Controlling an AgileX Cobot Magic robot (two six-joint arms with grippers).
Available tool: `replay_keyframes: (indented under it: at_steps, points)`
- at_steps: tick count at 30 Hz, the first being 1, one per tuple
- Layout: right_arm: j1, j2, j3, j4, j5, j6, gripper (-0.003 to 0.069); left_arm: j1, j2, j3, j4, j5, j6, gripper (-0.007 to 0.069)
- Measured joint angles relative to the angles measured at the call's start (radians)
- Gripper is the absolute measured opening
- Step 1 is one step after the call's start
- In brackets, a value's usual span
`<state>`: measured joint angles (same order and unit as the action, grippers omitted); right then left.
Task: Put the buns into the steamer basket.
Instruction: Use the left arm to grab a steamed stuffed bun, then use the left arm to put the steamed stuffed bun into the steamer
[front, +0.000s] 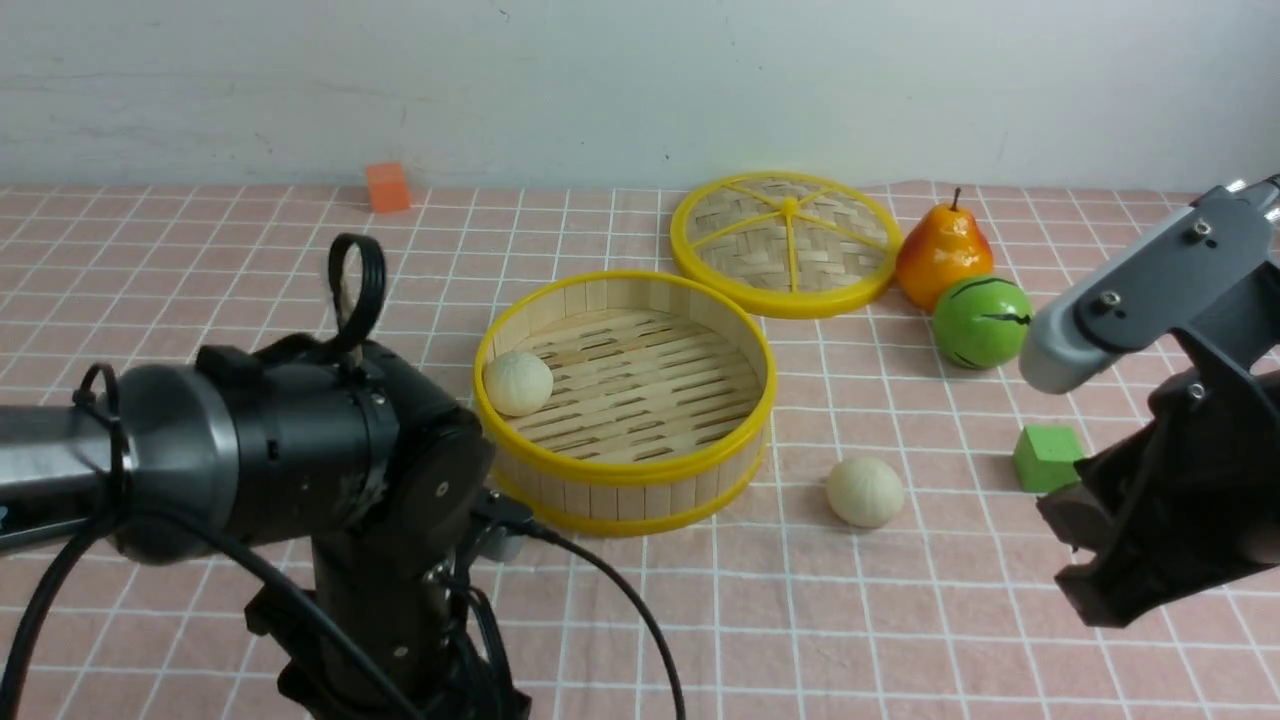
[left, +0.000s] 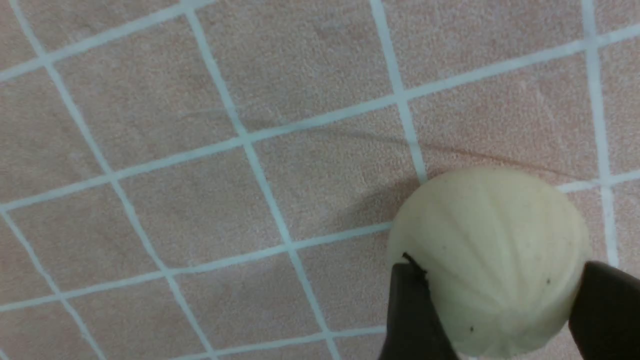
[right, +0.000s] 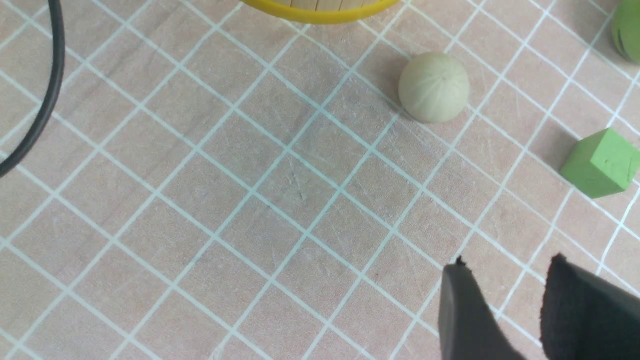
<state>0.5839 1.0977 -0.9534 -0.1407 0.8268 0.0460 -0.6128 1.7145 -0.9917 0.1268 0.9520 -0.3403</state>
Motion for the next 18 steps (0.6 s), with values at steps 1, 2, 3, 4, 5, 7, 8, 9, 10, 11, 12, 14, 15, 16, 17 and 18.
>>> replay_keyframes:
  at_steps: [1,2,3,4,5,7,8,9,10,11,12,14,15,16,17,18]
  points:
    - [0.000,0.000,0.000,0.000,0.000,0.000,0.0239,0.000,-0.001,0.007,0.000,-0.016,0.000,0.0412]
    - [0.000,0.000,0.000,0.000,-0.001,0.000,0.0239,0.000,-0.002,0.020,0.000,-0.039,0.000,0.0412]
    - [0.000,0.000,0.000,0.000,-0.003,0.000,0.0239,0.000,-0.002,0.027,0.000,-0.059,0.000,0.0412]
    - [0.000,0.000,0.000,0.000,-0.003,0.000,0.0239,0.000,-0.003,0.028,0.000,-0.070,0.000,0.0410]
    - [0.000,0.000,0.000,0.000,-0.004,0.000,0.0239,0.000,-0.003,0.029,0.000,-0.084,0.000,0.0405]
    - [0.000,0.000,0.000,0.000,-0.004,0.000,0.0239,0.000,-0.003,0.029,0.000,-0.101,-0.001,0.0386]
    - [0.000,0.000,0.000,0.000,-0.005,0.000,0.0239,0.000,-0.003,0.029,0.000,-0.106,-0.002,0.0355]
    - [0.000,0.000,0.000,0.000,-0.006,0.000,0.0239,0.000,-0.003,0.029,0.000,-0.106,-0.002,0.0330]
    - [0.000,0.000,0.000,0.000,-0.006,0.000,0.0239,0.000,-0.004,0.029,0.000,-0.106,-0.003,0.0293]
    - [0.000,0.000,0.000,0.000,-0.006,0.000,0.0239,0.000,-0.004,0.029,0.000,-0.106,-0.003,0.0284]
    - [0.000,0.000,0.000,0.000,-0.006,0.000,0.0239,0.000,-0.005,0.029,0.001,-0.106,-0.004,0.0223]
    - [0.000,0.000,0.000,0.000,-0.006,0.000,0.0239,0.000,-0.007,0.026,0.002,-0.104,-0.007,0.0118]
    - [0.000,0.000,0.000,0.000,-0.006,0.000,0.0239,0.000,-0.007,0.019,0.005,-0.099,-0.007,0.0071]
    - [0.000,0.000,0.000,0.000,-0.006,0.000,0.0239,0.000,-0.007,0.007,0.010,-0.088,-0.007,0.0030]
    - [0.000,0.000,0.000,0.000,-0.006,0.000,0.0239,0.000,-0.007,0.004,0.011,-0.082,-0.007,0.0017]
    - [0.000,0.000,0.000,0.000,-0.006,0.000,0.0239,0.000,-0.007,-0.029,0.018,-0.048,-0.006,-0.0001]
